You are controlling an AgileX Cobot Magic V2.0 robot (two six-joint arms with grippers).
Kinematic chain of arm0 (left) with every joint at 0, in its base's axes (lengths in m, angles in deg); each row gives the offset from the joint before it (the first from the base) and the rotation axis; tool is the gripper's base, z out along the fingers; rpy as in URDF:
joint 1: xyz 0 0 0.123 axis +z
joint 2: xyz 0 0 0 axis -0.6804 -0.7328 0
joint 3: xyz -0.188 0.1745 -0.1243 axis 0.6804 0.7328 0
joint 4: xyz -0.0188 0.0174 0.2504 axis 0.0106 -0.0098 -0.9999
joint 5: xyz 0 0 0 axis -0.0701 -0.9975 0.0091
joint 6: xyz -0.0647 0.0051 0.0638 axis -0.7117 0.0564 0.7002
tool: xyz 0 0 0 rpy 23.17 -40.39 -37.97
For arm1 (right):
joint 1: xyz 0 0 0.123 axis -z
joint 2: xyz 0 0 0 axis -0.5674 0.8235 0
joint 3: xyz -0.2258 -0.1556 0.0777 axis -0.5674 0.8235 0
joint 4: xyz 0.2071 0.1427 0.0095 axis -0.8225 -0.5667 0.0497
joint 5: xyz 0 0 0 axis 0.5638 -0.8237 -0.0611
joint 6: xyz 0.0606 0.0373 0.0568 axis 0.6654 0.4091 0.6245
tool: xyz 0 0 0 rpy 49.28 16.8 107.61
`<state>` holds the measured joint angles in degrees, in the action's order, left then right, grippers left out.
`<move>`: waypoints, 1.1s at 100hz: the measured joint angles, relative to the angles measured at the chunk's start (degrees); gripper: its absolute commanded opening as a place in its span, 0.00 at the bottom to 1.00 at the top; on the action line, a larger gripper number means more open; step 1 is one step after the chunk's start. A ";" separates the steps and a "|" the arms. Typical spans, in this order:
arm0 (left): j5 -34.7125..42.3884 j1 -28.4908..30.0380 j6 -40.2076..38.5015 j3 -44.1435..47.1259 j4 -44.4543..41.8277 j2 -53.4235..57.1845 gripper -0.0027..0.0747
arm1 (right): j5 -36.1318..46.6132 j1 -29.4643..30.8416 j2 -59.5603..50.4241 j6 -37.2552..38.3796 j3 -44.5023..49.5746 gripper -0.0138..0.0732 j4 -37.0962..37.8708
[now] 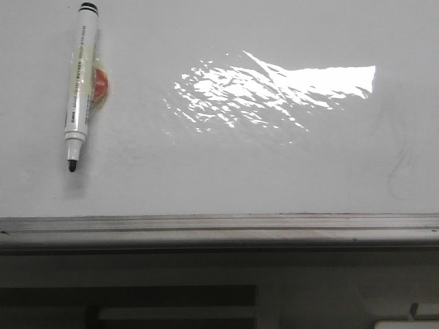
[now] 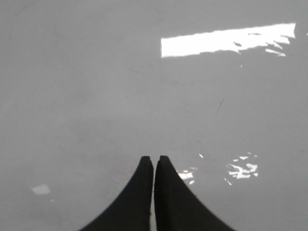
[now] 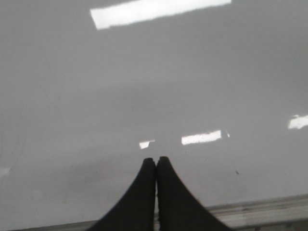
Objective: Write number 9 on whiteboard
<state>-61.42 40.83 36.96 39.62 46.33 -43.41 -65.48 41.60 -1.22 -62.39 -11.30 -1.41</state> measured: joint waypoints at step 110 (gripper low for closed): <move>33.79 -35.34 0.00 1.58 6.34 -27.73 0.60 | 0.74 0.00 0.83 0.00 -0.38 0.09 -0.33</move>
<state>-27.63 5.49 36.96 41.21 52.67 -71.14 -64.74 41.60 -0.39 -62.39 -11.68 -1.75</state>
